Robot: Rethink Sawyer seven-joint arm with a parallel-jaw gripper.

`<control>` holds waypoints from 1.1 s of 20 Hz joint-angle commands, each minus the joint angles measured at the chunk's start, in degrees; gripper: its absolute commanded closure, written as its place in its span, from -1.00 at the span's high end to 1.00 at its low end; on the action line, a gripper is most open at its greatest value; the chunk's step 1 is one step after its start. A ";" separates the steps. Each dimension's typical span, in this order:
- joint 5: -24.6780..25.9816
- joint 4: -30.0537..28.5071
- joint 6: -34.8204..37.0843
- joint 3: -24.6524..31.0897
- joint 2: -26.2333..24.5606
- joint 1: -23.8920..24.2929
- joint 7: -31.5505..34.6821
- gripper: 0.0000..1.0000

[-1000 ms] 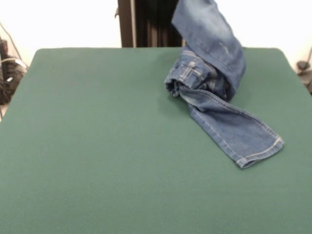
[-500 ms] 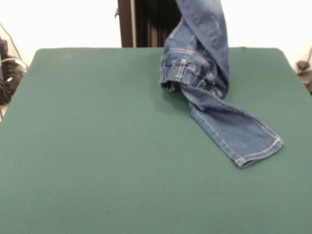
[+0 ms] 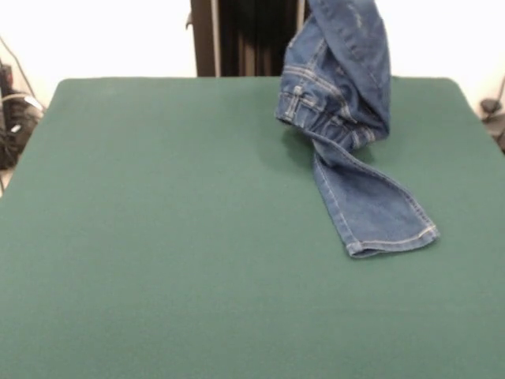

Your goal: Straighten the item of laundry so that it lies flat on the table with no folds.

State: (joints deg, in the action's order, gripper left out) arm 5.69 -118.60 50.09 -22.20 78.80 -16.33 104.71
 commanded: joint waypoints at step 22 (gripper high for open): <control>0.81 17.97 53.64 -5.49 15.29 -19.67 34.52 -1.00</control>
State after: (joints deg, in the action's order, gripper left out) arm 7.38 -108.44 77.83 -24.79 85.36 -32.00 112.41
